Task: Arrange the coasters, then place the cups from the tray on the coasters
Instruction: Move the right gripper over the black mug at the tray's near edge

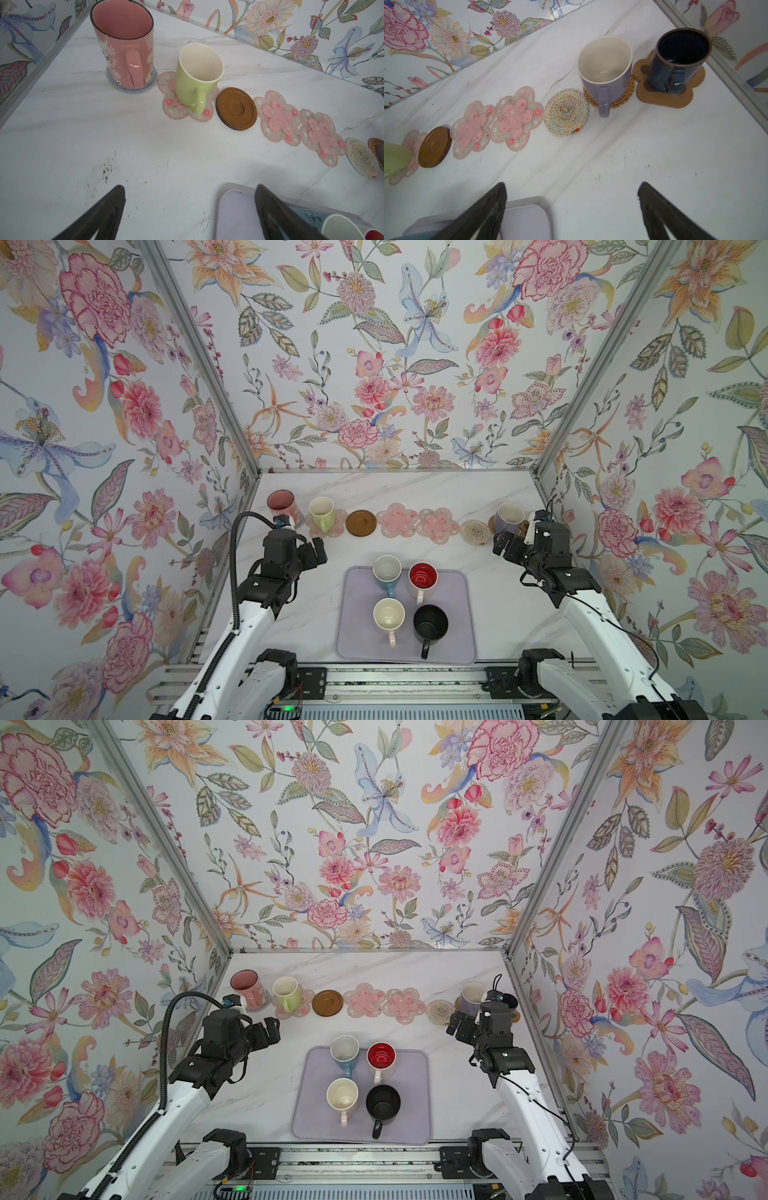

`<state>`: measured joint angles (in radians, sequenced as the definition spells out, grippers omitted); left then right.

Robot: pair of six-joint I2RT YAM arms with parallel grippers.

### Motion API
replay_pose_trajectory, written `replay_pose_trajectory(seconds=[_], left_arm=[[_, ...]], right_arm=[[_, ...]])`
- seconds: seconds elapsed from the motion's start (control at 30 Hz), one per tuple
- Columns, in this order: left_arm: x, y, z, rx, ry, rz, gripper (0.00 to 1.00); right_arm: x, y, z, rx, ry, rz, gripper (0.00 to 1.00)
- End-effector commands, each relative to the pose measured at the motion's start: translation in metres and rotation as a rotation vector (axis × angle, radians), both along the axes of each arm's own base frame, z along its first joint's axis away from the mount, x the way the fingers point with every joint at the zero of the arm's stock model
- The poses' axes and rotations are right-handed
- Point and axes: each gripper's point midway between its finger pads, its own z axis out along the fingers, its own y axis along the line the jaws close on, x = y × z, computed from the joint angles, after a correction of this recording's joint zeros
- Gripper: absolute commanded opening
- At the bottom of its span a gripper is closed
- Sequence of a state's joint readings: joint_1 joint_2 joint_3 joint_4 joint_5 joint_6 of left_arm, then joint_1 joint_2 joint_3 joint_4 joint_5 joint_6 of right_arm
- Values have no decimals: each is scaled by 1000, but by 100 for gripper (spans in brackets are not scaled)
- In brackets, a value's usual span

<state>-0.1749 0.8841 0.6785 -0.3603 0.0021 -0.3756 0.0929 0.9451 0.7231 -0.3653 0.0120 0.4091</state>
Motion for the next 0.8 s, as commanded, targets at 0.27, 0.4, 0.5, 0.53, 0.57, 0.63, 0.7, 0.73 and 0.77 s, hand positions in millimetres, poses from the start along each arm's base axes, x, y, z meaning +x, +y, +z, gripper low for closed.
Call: replay_pose_trajectory(seconds=[0.27,0.4,0.5,0.53,0.57,0.63,0.7,0.73,0.77], left_arm=[[-1,8,21,-11,-93,43,99],[-1,7,23,-15,-106,38,99],[-1,7,24,-16,-106,36,99],[-1,7,24,-17,-106,37,99],[-1,7,24,-17,-108,37,99],[-2,7,24,-20,-110,36,99],[-2,7,26,-20,-117,37,99],[-2,7,27,-20,-120,37,99],[-3,7,26,-21,-120,37,99]], right_arm=[[-38,59,-26,113,132,56,99],[-58,84,-27,104,139,104,99],[-74,98,-27,44,167,148,99],[-78,100,-26,25,175,158,99],[-82,104,-23,14,177,169,99],[-90,110,-20,-2,181,188,99],[-99,118,-18,-4,185,210,99],[-105,123,-18,-5,190,221,99],[-109,126,-19,-10,195,229,99]])
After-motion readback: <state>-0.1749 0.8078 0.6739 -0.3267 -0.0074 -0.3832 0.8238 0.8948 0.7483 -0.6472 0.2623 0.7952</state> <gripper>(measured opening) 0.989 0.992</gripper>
